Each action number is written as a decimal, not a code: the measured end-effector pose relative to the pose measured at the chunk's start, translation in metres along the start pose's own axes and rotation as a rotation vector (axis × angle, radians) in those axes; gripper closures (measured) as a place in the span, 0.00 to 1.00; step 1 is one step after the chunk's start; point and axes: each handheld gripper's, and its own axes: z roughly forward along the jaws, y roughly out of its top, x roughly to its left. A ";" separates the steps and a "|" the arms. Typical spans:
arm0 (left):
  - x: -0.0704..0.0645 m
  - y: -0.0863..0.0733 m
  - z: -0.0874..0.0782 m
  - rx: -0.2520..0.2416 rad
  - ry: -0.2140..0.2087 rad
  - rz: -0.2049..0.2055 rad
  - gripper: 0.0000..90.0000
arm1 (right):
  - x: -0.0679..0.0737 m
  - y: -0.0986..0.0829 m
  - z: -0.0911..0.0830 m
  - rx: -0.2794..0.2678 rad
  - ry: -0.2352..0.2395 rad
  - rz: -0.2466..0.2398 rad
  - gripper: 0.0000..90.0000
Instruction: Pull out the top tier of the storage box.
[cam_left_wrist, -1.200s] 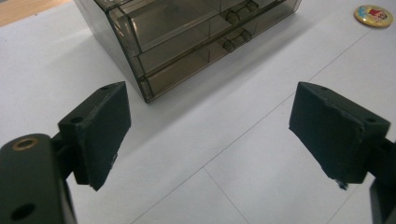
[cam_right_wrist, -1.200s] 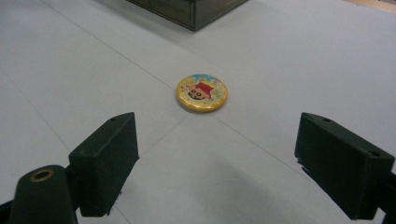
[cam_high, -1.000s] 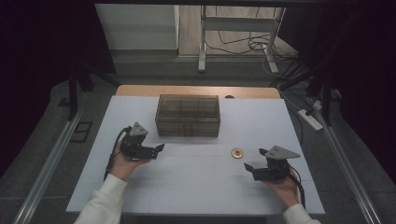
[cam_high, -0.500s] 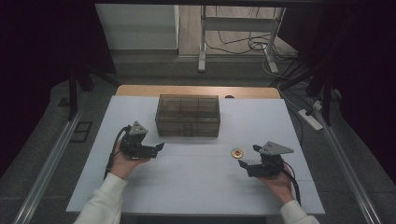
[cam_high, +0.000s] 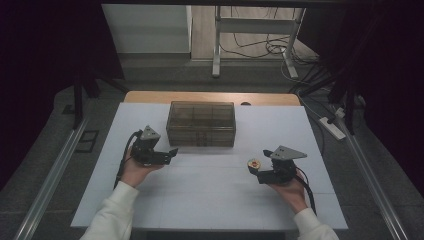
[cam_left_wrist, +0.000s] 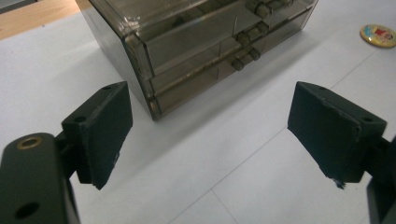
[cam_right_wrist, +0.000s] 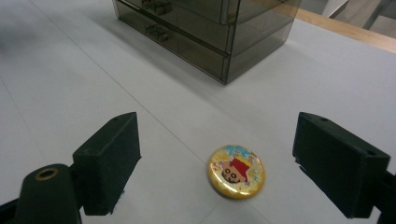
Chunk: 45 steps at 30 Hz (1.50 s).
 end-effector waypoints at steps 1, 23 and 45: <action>0.000 0.000 0.000 0.000 0.000 0.000 0.16 | 0.000 0.000 0.000 0.000 0.000 0.000 0.17; 0.011 0.003 0.006 0.004 0.013 -0.018 0.17 | 0.007 0.026 0.028 -0.041 0.050 -0.002 0.22; 0.017 0.004 0.016 0.001 0.034 -0.022 0.28 | 0.006 0.043 0.056 -0.036 0.046 0.009 0.28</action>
